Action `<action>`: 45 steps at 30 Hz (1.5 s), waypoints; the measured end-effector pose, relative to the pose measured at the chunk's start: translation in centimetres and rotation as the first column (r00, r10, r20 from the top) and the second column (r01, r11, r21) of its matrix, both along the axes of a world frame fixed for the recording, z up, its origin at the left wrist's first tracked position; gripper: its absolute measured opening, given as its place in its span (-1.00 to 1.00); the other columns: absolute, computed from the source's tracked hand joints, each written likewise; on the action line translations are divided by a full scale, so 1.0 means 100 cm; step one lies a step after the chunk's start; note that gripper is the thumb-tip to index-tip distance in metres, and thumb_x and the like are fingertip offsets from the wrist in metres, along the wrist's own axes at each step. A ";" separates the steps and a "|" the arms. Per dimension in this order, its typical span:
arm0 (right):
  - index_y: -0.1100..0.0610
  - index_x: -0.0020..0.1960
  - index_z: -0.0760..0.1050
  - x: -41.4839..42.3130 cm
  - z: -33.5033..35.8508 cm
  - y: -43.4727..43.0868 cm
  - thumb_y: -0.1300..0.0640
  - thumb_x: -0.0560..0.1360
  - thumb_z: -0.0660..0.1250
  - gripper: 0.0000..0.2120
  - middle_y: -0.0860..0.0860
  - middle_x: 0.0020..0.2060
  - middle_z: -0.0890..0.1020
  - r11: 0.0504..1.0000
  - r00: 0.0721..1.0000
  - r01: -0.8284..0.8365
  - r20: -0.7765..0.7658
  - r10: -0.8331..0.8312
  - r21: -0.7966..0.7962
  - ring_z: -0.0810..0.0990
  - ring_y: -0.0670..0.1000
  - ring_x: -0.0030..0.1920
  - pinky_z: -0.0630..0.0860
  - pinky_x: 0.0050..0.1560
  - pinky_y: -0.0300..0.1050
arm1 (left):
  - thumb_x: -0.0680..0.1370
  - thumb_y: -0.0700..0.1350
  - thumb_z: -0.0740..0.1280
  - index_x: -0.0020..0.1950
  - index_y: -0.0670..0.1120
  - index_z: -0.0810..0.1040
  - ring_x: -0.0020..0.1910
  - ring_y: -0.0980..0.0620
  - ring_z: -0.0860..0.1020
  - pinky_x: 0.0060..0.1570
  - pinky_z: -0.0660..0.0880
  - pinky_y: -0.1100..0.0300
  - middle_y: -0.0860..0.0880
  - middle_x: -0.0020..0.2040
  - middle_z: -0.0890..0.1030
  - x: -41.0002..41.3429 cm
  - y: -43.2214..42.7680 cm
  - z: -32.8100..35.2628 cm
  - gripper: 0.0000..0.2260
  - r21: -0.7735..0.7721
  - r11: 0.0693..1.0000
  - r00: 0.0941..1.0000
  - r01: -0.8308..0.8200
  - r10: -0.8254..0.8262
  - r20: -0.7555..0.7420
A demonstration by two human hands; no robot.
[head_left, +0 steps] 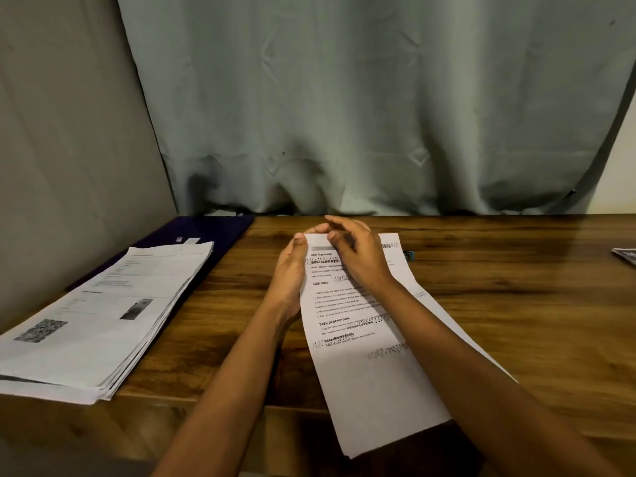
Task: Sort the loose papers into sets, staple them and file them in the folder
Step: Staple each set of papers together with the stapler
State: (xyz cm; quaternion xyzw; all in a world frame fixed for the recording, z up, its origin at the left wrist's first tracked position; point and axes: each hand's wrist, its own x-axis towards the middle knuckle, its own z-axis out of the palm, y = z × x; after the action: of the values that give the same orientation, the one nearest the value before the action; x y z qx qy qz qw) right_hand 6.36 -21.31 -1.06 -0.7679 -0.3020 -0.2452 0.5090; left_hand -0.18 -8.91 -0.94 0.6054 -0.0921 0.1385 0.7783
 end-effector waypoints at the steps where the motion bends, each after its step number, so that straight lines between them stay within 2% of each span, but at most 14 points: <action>1: 0.01 0.22 0.55 0.003 -0.001 -0.003 0.03 0.57 0.23 -0.74 -0.02 0.12 0.61 0.999 1.000 0.015 0.005 -0.015 -0.046 0.52 -0.02 0.16 0.45 0.21 0.12 | 0.67 0.02 0.04 0.27 -0.12 0.50 0.03 -0.09 0.61 0.06 0.57 0.01 -0.17 0.13 0.63 0.001 0.001 0.000 -0.64 -0.020 1.000 1.000 -0.008 0.008 0.006; 4: 0.06 0.08 0.59 0.009 -0.002 -0.009 0.07 0.58 0.21 -0.80 -0.02 -0.02 0.65 0.980 0.995 0.081 0.076 -0.068 -0.181 0.56 0.02 0.04 0.42 0.15 0.13 | 0.67 -0.03 0.05 0.13 -0.13 0.50 0.04 -0.02 0.61 -0.01 0.59 0.09 -0.05 0.15 0.63 0.004 0.004 -0.001 -0.72 -0.088 0.996 1.000 -0.003 0.005 0.013; 7: 0.01 -0.01 0.57 0.012 0.006 -0.017 0.06 0.59 0.21 -0.84 -0.14 -0.12 0.62 0.940 0.991 0.113 0.104 -0.083 -0.323 0.56 -0.02 0.00 0.30 0.13 -0.02 | 0.67 -0.06 0.06 0.06 -0.12 0.45 0.06 -0.01 0.61 0.07 0.56 0.05 -0.05 0.24 0.57 0.003 0.007 0.002 -0.77 -0.142 0.990 1.000 0.018 -0.019 0.000; 10: -0.02 -0.02 0.57 0.021 0.017 -0.030 0.04 0.60 0.19 -0.82 -0.12 -0.08 0.65 0.896 0.990 0.132 0.018 -0.138 -0.424 0.53 -0.04 0.05 0.14 0.05 -0.13 | 0.67 -0.08 0.05 -0.02 -0.11 0.43 0.14 -0.06 0.57 0.16 0.51 -0.01 -0.06 0.24 0.57 0.005 0.012 0.002 -0.78 -0.251 0.968 0.999 0.011 -0.023 -0.045; 13: -0.01 -0.05 0.59 0.037 0.019 -0.046 0.05 0.59 0.23 -0.83 -0.09 -0.05 0.66 0.873 0.977 0.141 -0.076 -0.198 -0.467 0.55 -0.02 0.08 0.26 0.21 -0.06 | 0.67 -0.09 0.04 -0.07 -0.09 0.42 0.16 -0.07 0.56 0.18 0.48 -0.05 -0.06 0.21 0.59 0.008 0.021 0.002 -0.78 -0.336 0.942 0.994 -0.014 -0.022 -0.105; 15: 0.03 -0.08 0.61 0.043 0.018 -0.055 0.08 0.56 0.28 -0.87 -0.08 -0.09 0.66 0.900 0.972 0.095 -0.157 -0.176 -0.425 0.58 -0.02 0.03 0.44 0.21 0.05 | 0.68 -0.10 0.04 -0.10 -0.09 0.41 0.08 -0.03 0.59 0.05 0.52 0.01 -0.04 0.15 0.61 0.009 0.024 0.002 -0.77 -0.357 0.933 0.990 -0.037 -0.013 -0.138; 18: 0.15 -0.09 0.60 0.044 0.016 -0.063 0.16 0.55 0.32 -0.89 0.03 -0.08 0.67 0.943 0.958 0.076 -0.240 -0.159 -0.324 0.61 0.04 0.00 0.53 0.08 -0.02 | 0.69 -0.08 0.02 -0.10 -0.08 0.41 0.01 0.00 0.61 -0.06 0.54 0.06 -0.02 0.10 0.63 0.008 0.027 0.002 -0.74 -0.364 0.928 0.981 -0.082 0.010 -0.196; 23: 0.23 -0.05 0.60 0.039 0.007 -0.059 0.23 0.52 0.34 -0.91 0.14 -0.04 0.67 0.991 0.862 0.112 -0.503 -0.058 0.076 0.61 0.07 -0.05 0.56 0.02 -0.01 | 0.68 -0.05 0.03 -0.10 -0.07 0.40 -0.04 -0.01 0.64 -0.13 0.55 0.06 0.02 0.03 0.67 0.008 0.032 0.000 -0.75 -0.369 0.922 0.967 -0.119 0.024 -0.252; 29: 0.25 -0.03 0.66 0.044 -0.004 -0.049 0.28 0.46 0.41 -0.89 0.11 -0.08 0.69 0.958 0.856 0.255 -0.491 -0.163 0.127 0.60 -0.01 -0.10 0.56 0.05 -0.13 | 0.67 -0.12 0.10 0.00 -0.10 0.46 -0.05 0.02 0.64 -0.13 0.57 0.07 0.00 0.05 0.66 0.003 0.034 0.000 -0.83 -0.299 0.934 0.957 -0.195 0.113 -0.268; 32: 0.24 -0.02 0.67 0.045 -0.005 -0.043 0.24 0.45 0.43 -0.87 0.11 -0.09 0.70 0.962 0.872 0.260 -0.447 -0.197 0.083 0.61 -0.04 -0.12 0.55 0.05 -0.16 | 0.65 -0.15 0.15 0.01 -0.09 0.52 -0.03 -0.02 0.61 0.04 0.55 0.01 -0.02 0.05 0.65 -0.003 0.037 -0.002 -0.85 -0.165 0.945 0.934 -0.281 0.230 -0.275; 35: 0.24 -0.01 0.67 0.043 -0.007 -0.039 0.23 0.45 0.44 -0.86 0.12 -0.07 0.70 0.973 0.897 0.227 -0.399 -0.190 0.047 0.61 -0.06 -0.10 0.53 0.08 -0.18 | 0.64 -0.15 0.19 0.03 -0.07 0.56 -0.09 -0.03 0.60 0.03 0.55 -0.01 -0.02 -0.03 0.65 -0.006 0.047 -0.006 -0.85 -0.062 0.944 0.916 -0.325 0.297 -0.271; 38: 0.20 0.07 0.65 0.041 -0.005 -0.044 0.20 0.46 0.43 -0.81 0.08 0.00 0.69 0.969 0.933 0.228 -0.263 -0.245 -0.093 0.61 -0.02 0.02 0.49 0.15 -0.18 | 0.64 -0.16 0.18 0.05 -0.10 0.56 -0.14 -0.03 0.61 -0.02 0.57 -0.01 -0.07 -0.02 0.64 -0.006 0.055 -0.012 -0.84 -0.044 0.927 0.893 -0.372 0.345 -0.288; 42: 0.20 0.28 0.50 0.048 0.006 -0.067 0.02 0.49 0.39 -0.57 0.11 0.10 0.60 0.842 0.862 0.386 -0.178 -0.475 -0.377 0.55 0.10 0.15 0.46 0.11 -0.11 | 0.64 -0.16 0.17 0.11 -0.15 0.55 -0.12 -0.06 0.59 -0.02 0.56 -0.02 -0.13 0.03 0.63 0.000 0.055 -0.016 -0.82 -0.015 0.908 0.868 -0.419 0.396 -0.300; 45: 0.24 0.05 0.53 0.059 0.008 -0.080 -0.19 0.44 0.37 -0.52 0.12 -0.10 0.58 0.713 0.799 0.363 -0.195 -0.570 -0.600 0.55 0.08 -0.07 0.52 -0.03 -0.04 | 0.65 -0.13 0.16 0.10 -0.13 0.56 -0.16 -0.05 0.60 -0.06 0.58 -0.01 -0.12 -0.04 0.64 0.003 0.054 -0.016 -0.80 0.023 0.912 0.864 -0.410 0.396 -0.310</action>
State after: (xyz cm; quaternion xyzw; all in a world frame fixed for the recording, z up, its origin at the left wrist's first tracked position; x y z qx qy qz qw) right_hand 12.23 -29.29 -0.29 -0.9609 -0.0498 -0.1264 0.2413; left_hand 0.14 -3.47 -2.57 0.6082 0.1620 0.2038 0.7499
